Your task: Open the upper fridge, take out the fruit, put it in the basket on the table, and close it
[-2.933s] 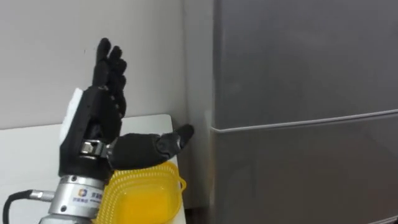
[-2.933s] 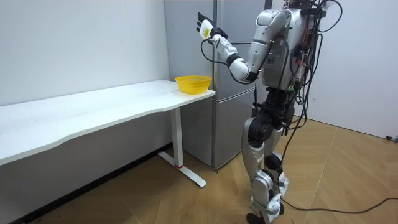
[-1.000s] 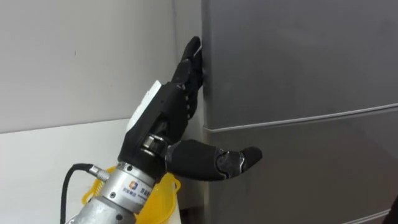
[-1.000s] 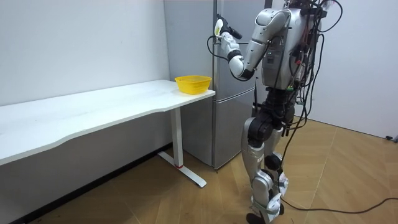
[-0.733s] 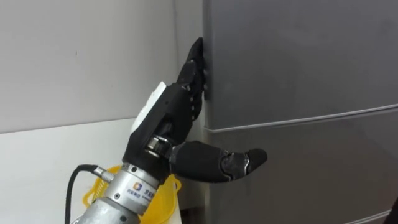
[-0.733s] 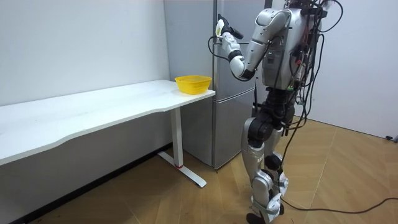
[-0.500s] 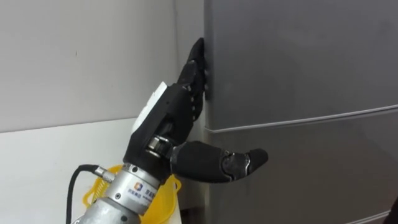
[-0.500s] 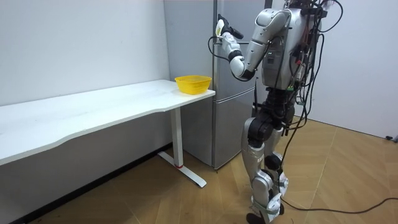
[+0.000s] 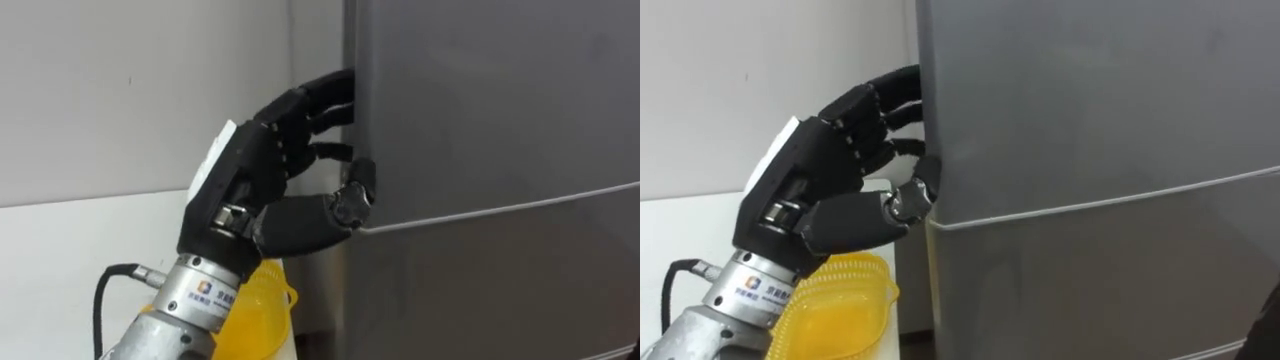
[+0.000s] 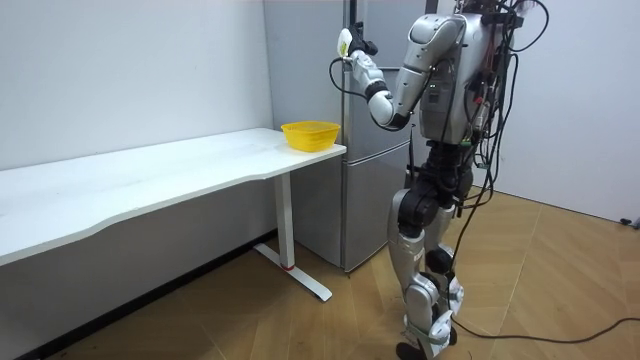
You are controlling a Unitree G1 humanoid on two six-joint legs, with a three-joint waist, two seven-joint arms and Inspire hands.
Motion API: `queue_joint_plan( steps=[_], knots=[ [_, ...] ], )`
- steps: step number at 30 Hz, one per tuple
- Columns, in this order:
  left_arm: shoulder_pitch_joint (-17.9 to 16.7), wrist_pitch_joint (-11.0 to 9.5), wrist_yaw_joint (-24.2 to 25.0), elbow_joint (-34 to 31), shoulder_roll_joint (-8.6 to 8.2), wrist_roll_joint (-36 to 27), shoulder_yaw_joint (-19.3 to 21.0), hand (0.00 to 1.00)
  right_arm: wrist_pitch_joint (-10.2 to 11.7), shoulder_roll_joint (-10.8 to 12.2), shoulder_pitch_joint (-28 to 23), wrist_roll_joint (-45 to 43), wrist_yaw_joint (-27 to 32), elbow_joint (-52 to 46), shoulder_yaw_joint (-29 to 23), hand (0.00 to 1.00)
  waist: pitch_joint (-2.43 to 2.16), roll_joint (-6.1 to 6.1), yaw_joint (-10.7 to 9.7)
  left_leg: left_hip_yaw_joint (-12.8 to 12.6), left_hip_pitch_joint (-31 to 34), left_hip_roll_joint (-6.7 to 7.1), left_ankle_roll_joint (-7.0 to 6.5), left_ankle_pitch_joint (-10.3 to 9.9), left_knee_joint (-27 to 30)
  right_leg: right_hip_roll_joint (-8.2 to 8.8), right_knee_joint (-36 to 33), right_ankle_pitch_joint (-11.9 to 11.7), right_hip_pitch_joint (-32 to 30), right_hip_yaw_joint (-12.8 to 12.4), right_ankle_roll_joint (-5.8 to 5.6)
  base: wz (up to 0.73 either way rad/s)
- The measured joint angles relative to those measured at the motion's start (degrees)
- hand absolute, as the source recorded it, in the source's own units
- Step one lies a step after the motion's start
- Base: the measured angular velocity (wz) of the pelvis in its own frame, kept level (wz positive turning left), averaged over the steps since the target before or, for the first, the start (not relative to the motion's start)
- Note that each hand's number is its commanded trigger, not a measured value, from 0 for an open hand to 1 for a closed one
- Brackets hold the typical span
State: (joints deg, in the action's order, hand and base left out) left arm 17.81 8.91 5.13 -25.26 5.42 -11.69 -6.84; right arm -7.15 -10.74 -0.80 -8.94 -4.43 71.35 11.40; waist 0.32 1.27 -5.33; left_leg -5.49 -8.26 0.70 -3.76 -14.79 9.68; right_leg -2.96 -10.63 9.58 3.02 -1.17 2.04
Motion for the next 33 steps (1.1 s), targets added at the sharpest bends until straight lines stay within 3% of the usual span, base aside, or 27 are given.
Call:
queue_joint_plan(
  steps=[18,28,33],
  knots=[
    [0.15,-0.06,3.49,-0.53,0.72,-5.92,-3.49,1.00,0.12,-0.21,0.84,1.17,0.05,1.38,1.24,0.00,0.10,0.41,0.74,-0.02,1.10,0.02,-0.03,0.01,0.54,0.10,0.11,-0.33,-0.20,0.52,-0.10,0.02],
    [0.17,-0.22,8.88,-1.86,0.85,-15.39,-8.32,1.00,0.81,-1.47,2.00,1.16,-0.83,2.51,3.17,0.00,-0.49,1.86,-0.10,0.36,2.64,0.14,-0.07,0.03,2.09,0.73,1.11,-1.24,-0.16,2.21,-0.37,0.10],
    [3.46,-0.56,11.98,-4.64,0.80,-20.30,-11.80,1.00,0.84,-1.95,2.07,0.84,-1.73,2.41,3.34,0.00,-0.50,2.18,-0.93,-0.12,2.60,0.13,-0.22,0.12,2.07,0.77,0.96,-1.26,-0.08,2.14,-0.37,-0.03]
  ],
)
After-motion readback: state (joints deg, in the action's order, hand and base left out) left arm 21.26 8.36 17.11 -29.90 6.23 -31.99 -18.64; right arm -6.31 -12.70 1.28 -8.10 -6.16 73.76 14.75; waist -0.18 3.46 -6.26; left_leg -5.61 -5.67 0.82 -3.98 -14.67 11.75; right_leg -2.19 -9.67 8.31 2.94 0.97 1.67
